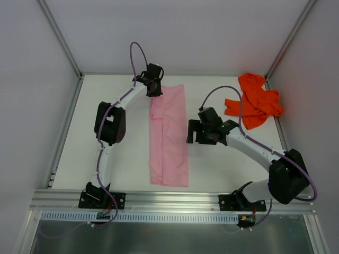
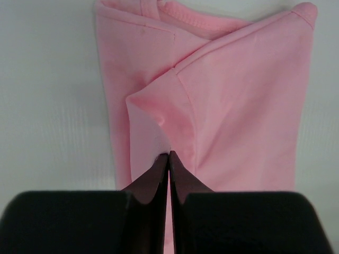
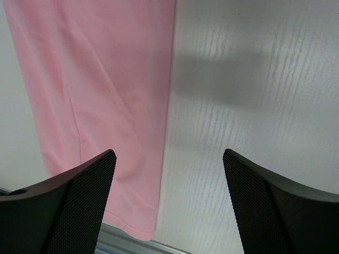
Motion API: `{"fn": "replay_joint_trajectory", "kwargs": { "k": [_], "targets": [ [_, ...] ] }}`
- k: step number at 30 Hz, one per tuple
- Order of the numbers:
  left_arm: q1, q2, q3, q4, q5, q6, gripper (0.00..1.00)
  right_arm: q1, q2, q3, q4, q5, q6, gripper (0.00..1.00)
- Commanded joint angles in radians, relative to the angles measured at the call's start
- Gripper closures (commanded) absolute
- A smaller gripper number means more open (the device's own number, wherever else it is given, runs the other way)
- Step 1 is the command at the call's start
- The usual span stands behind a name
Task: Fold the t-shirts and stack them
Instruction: Grab the bottom of the folded rectangular tshirt with both arms
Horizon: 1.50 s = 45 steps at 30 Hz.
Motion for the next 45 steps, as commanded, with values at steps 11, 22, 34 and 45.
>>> {"fn": "replay_joint_trajectory", "kwargs": {
  "k": [11,22,34,45],
  "targets": [
    [-0.018,0.067,0.053,-0.045,-0.077,-0.191,1.0,0.006,-0.063,-0.036,0.02,0.019,0.004,0.14],
    [-0.038,0.098,0.111,-0.005,-0.112,-0.339,0.97,0.005,-0.087,-0.051,0.02,0.022,0.009,0.14],
    [-0.051,0.168,0.114,0.093,-0.102,-0.467,0.88,0.005,-0.11,-0.07,0.017,0.011,0.004,0.14],
    [-0.058,0.112,0.105,0.206,-0.079,-0.421,0.34,0.005,-0.101,-0.068,0.021,-0.001,-0.007,0.14]
  ]
}}
